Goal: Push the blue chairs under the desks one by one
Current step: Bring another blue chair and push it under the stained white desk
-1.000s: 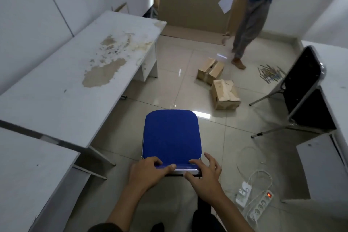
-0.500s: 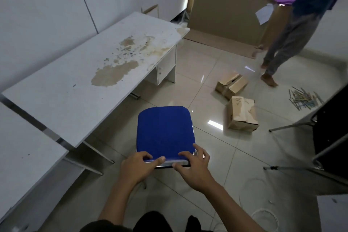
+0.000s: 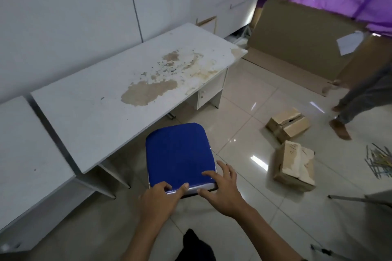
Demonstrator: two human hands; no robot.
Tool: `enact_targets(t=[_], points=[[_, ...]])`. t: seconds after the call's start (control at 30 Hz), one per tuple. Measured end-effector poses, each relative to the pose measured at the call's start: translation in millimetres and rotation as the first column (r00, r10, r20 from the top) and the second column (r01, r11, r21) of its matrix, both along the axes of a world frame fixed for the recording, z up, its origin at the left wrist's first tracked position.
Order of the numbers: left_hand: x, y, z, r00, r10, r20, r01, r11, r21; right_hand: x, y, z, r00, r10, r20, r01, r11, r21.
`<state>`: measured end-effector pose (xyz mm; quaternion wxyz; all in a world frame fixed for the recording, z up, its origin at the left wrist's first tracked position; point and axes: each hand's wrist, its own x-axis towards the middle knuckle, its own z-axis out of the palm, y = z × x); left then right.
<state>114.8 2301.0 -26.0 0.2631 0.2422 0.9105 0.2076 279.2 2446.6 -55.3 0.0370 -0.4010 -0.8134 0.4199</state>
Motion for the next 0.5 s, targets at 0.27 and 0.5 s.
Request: enact_targets(t=[0.27, 0.5], points=[[1, 62, 9, 0.99, 0.144, 0.0, -0.143, 0.988, -0.057, -32, 90, 7, 0.985, 0.173, 0.012, -0.173, 0.985, 0.024], [-2, 93, 12, 0.978, 0.205, -0.038, -0.207, 0.976, -0.061, -56, 137, 9, 0.96, 0.273, 0.059, -0.273, 0.962, -0.009]])
